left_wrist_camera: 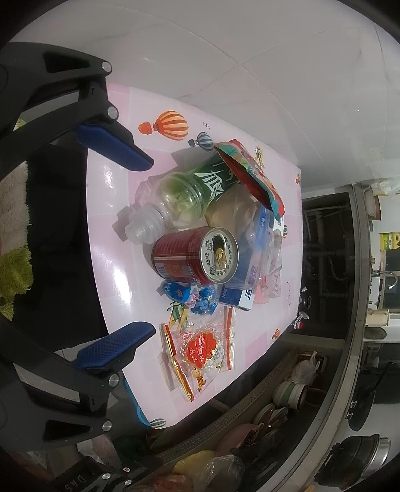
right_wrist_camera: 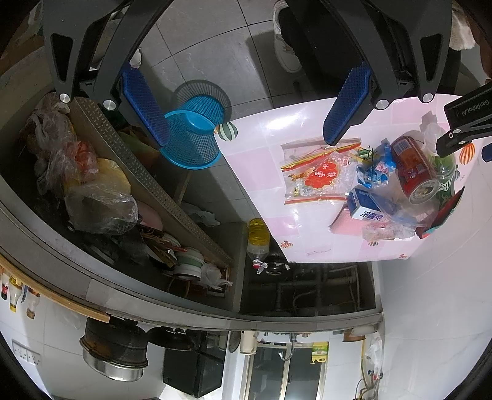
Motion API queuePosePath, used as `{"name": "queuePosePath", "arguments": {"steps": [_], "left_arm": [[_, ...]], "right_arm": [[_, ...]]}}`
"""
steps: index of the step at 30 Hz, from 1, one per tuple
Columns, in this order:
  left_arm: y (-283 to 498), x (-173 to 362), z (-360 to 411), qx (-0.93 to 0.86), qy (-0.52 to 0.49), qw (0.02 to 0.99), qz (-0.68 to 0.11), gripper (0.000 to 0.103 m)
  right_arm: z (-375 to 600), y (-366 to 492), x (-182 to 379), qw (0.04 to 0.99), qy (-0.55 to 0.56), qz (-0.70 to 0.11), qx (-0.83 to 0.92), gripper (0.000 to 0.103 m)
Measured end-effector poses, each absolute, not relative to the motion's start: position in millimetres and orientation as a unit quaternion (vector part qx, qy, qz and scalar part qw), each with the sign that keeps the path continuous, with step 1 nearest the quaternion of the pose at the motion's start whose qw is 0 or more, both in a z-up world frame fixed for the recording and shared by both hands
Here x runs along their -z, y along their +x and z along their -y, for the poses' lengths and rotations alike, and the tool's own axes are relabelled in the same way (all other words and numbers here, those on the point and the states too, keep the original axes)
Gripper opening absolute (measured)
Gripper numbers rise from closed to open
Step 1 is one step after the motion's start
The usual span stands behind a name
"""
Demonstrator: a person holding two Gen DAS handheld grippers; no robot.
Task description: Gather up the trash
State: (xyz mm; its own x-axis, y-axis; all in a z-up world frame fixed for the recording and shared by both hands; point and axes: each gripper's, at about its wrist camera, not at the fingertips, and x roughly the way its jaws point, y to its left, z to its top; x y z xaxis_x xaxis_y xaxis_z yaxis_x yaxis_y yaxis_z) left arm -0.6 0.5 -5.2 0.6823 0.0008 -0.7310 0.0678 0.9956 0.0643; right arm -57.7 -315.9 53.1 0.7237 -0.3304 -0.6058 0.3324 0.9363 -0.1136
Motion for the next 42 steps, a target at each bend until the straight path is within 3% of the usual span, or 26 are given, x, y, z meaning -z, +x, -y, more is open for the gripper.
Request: {"name": "queuePosePath", "arguments": {"steps": [42], "left_arm": [[2.5,7.9,-5.1,0.022,0.042,0.915,-0.401,0.095]], "right_arm": [[314.3,-54.5,-52.3,0.928,-0.002,-0.326,0.178,0.098]]}}
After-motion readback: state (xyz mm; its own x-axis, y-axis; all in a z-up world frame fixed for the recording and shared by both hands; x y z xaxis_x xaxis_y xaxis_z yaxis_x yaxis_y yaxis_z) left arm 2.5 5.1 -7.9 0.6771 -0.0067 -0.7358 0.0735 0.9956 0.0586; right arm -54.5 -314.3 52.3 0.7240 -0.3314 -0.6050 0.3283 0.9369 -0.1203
